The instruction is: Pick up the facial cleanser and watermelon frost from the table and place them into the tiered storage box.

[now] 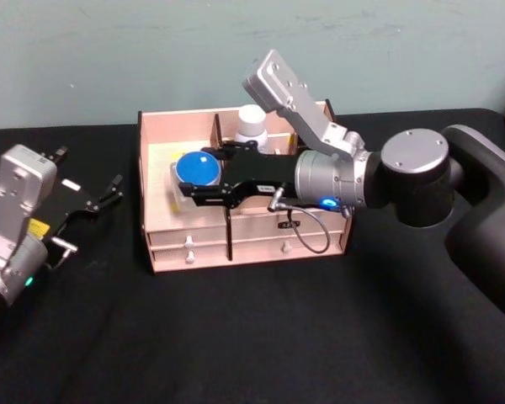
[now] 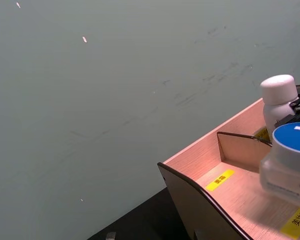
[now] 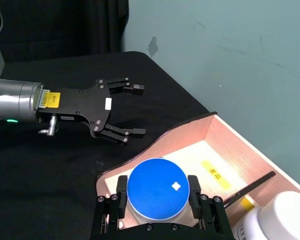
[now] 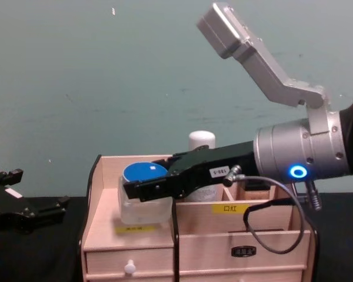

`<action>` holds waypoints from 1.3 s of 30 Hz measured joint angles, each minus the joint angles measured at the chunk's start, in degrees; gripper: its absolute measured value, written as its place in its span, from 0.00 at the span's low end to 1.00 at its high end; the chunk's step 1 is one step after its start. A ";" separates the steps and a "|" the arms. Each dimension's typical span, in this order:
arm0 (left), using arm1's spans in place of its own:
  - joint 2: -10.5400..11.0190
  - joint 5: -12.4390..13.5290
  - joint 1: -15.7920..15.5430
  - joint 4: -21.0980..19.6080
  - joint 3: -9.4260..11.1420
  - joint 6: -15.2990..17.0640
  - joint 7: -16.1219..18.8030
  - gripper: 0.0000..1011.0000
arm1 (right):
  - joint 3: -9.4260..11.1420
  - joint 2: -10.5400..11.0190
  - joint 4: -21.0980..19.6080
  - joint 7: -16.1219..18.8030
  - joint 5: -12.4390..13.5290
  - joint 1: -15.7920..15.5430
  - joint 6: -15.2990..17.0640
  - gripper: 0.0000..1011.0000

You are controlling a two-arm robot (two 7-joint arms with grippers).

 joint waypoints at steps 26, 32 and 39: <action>0.00 0.00 0.00 0.00 0.00 0.00 0.00 1.00 | -0.95 -3.51 7.34 0.90 -2.21 3.16 -0.64 0.72; 0.00 0.00 0.00 0.00 0.00 0.00 0.00 1.00 | -0.72 -3.75 7.68 0.94 -2.19 3.14 -0.45 0.72; 0.00 0.00 0.00 0.00 0.00 0.00 0.00 1.00 | -0.71 -3.73 7.66 0.94 -2.18 3.11 -0.41 0.72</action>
